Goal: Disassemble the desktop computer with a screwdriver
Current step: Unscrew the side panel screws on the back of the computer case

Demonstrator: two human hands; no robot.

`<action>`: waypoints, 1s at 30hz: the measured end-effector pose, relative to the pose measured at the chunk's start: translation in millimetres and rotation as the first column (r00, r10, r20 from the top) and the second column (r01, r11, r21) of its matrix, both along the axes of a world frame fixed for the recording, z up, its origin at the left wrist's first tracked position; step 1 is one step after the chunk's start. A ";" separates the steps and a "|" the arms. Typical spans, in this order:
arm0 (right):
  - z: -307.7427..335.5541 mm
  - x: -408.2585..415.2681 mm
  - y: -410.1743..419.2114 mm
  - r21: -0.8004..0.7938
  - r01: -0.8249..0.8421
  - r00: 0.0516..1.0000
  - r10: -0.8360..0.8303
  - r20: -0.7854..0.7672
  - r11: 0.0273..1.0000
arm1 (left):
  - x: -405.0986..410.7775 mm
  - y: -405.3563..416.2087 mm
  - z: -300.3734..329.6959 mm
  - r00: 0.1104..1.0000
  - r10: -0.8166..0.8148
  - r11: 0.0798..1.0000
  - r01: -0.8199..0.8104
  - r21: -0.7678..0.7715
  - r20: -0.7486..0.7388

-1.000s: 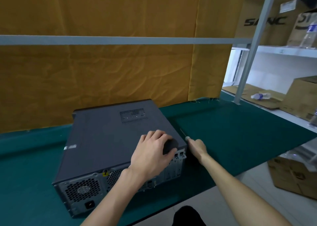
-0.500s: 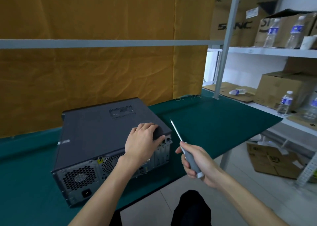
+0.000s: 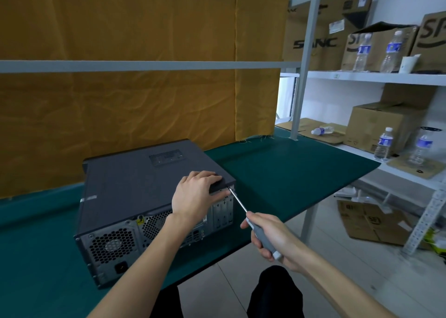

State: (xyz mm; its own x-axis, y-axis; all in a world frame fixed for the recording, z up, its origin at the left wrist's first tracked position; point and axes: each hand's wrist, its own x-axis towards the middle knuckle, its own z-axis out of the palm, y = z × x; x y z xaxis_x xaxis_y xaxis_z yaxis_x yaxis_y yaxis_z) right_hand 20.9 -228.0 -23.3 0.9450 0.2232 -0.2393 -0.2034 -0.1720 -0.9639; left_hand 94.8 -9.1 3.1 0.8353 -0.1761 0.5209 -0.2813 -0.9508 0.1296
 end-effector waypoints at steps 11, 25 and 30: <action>7.6 0.3 -0.1 0.057 -0.025 0.995 0.030 -0.090 0.998 | 0.6 -1.7 -2.1 0.999 0.004 1.000 -0.003 -0.021 0.046; 12.2 -2.3 -4.1 0.655 0.052 0.878 0.277 -0.389 0.754 | 0.2 -2.3 -4.5 0.998 0.011 0.999 -0.008 -0.041 0.065; 10.4 -2.1 -2.7 0.692 0.077 0.864 0.298 -0.406 0.717 | -0.9 -2.3 -4.2 0.997 0.007 0.999 -0.003 -0.051 0.079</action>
State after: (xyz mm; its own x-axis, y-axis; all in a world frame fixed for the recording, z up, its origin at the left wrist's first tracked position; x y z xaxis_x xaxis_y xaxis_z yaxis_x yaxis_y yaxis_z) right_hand 18.8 -230.7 -12.8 0.7148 0.5925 -0.3715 -0.6685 0.4229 -0.6118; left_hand 93.9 -11.4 -1.1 0.7919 -0.1434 0.5936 -0.2875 -0.9452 0.1551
